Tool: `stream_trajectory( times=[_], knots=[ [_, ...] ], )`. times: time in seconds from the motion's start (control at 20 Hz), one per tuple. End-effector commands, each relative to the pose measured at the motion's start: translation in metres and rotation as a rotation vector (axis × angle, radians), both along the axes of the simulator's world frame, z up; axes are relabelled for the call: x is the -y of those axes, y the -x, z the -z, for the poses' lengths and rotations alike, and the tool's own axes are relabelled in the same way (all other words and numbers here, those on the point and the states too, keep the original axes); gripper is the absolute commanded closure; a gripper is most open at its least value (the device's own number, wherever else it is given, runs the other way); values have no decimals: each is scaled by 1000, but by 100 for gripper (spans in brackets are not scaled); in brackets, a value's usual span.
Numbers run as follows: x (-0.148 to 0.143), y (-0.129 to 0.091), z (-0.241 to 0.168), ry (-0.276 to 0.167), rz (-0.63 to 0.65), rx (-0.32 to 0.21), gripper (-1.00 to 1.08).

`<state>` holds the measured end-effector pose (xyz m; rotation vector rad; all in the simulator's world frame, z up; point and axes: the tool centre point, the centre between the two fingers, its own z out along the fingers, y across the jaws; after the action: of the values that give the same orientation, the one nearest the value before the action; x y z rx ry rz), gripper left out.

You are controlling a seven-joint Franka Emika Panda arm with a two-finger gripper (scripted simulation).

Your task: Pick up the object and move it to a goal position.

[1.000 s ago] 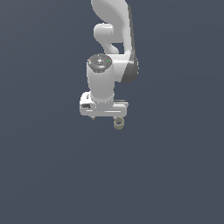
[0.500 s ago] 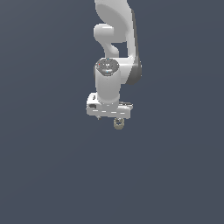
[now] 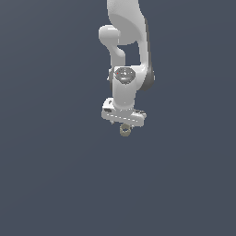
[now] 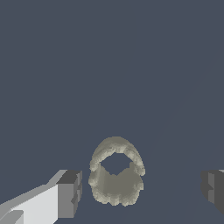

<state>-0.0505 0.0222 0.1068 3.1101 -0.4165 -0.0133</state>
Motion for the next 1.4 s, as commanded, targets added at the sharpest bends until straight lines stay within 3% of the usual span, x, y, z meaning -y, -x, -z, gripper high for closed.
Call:
stream_trajectory(
  times=[0.0,0.75,1.35],
  knots=[
    [-7,6,6,-1,34,4,-92],
    [-20,17,20,-2,91,8,-92],
    [-20,18,65,-2,94,9,-92]
  ],
)
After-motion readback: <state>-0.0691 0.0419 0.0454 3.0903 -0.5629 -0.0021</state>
